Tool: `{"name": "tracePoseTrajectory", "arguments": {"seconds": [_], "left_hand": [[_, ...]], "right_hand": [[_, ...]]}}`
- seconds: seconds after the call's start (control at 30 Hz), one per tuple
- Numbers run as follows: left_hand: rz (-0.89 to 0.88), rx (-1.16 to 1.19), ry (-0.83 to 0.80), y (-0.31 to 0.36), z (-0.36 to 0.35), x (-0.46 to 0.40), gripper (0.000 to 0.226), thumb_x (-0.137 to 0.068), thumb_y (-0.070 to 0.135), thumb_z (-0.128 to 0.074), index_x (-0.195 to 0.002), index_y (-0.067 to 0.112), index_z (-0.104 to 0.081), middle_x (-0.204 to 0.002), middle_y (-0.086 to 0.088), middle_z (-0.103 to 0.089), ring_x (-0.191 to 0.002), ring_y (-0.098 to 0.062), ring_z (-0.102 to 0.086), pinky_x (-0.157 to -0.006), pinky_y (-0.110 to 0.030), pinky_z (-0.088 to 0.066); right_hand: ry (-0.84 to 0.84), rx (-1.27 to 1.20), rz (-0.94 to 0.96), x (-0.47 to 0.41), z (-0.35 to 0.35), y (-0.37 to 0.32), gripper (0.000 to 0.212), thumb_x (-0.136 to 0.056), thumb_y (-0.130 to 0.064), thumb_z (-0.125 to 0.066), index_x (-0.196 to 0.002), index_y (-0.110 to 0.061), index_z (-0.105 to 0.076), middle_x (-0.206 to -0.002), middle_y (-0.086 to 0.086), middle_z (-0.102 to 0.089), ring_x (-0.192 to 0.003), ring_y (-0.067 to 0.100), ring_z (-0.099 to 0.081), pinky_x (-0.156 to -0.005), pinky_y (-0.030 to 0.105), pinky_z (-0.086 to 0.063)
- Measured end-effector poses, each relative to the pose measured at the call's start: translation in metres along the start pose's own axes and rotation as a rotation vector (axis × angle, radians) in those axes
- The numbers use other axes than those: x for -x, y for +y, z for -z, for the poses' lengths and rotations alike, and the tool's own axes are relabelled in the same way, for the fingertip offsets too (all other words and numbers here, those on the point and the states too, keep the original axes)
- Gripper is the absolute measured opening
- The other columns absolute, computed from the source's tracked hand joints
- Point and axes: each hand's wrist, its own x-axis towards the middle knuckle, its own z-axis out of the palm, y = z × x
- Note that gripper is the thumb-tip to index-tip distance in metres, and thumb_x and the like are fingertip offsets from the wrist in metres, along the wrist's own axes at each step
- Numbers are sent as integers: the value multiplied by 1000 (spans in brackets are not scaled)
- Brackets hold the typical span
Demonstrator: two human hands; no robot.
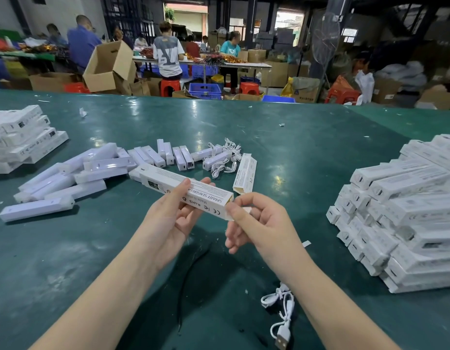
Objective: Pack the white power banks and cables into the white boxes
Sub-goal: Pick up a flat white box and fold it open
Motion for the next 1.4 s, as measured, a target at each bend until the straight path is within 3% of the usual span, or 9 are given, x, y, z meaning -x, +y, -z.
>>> {"name": "tracePoseTrajectory", "arguments": {"seconds": [0.1,0.27,0.47,0.7,0.8,0.9,1.07,1.23,1.4], "left_hand": [[-19,13,-5,2,0,0,30,-86,21,-61,-108,2,-54,-110,-14,-72,-104,-19,-69,-70,-21,-57],[-23,-8,-31,1,-1,3,33,-81,22,-63,-108,5,-54,-112,-14,-71,-106,-22,-68,-71,-23,-58],[-13,-10,-66,2,-2,4,34,-81,23,-62,-109,5,-54,-112,-14,-71,-105,-23,-69,-72,-25,-58],[48,-15,-124,3,-2,7,35,-86,25,-59,-111,1,-57,-117,-13,-70,-109,-19,-67,-72,-21,-57],[122,21,-142,3,-1,8,31,-85,24,-60,-107,1,-56,-119,-15,-68,-118,-18,-45,-64,-17,-56],[166,42,-151,4,1,8,32,-86,22,-60,-109,-1,-54,-120,-17,-67,-117,-25,-24,-74,-23,-57],[197,99,-160,7,-1,10,27,-87,19,-57,-107,1,-55,-116,-19,-68,-110,-26,-65,-67,-25,-59],[178,61,-154,9,-3,12,28,-85,18,-58,-107,0,-55,-116,-20,-68,-108,-28,-67,-67,-25,-58],[199,71,-206,10,-3,13,32,-85,16,-59,-112,-1,-53,-120,-21,-66,-112,-29,-65,-75,-29,-58]], "right_hand": [[-39,-87,-4,0,-2,-3,17,-102,-14,-48,-90,-5,-57,-61,9,-64,-53,22,-62,-52,28,-54],[-43,-123,-20,-1,-3,-4,28,-81,-33,-62,-97,-12,-50,-59,11,-61,-48,24,-58,-47,28,-50],[-57,-136,-14,-1,-2,-1,32,-77,-37,-68,-97,-16,-53,-56,9,-61,-44,20,-57,-44,25,-47],[-44,-145,-56,-3,0,3,55,-69,-51,-77,-105,-17,-52,-52,6,-56,-41,16,-52,-42,22,-43],[-121,-139,-127,-2,2,3,59,-70,-55,-76,-110,-19,-52,-52,2,-54,-42,15,-52,-43,22,-42],[-139,-100,-92,-3,3,0,46,-76,-49,-67,-108,-18,-53,-52,5,-57,-42,18,-54,-44,23,-44],[-138,2,-12,-2,6,-5,22,-88,-32,-62,-107,-22,-57,-55,7,-60,-46,21,-56,-46,26,-46],[-156,45,1,0,7,-8,16,-89,-32,-61,-105,-28,-59,-56,7,-61,-47,20,-56,-47,26,-47],[-198,-19,-60,1,8,-7,38,-84,-40,-70,-114,-22,-53,-52,4,-57,-44,18,-54,-45,24,-43]]}}
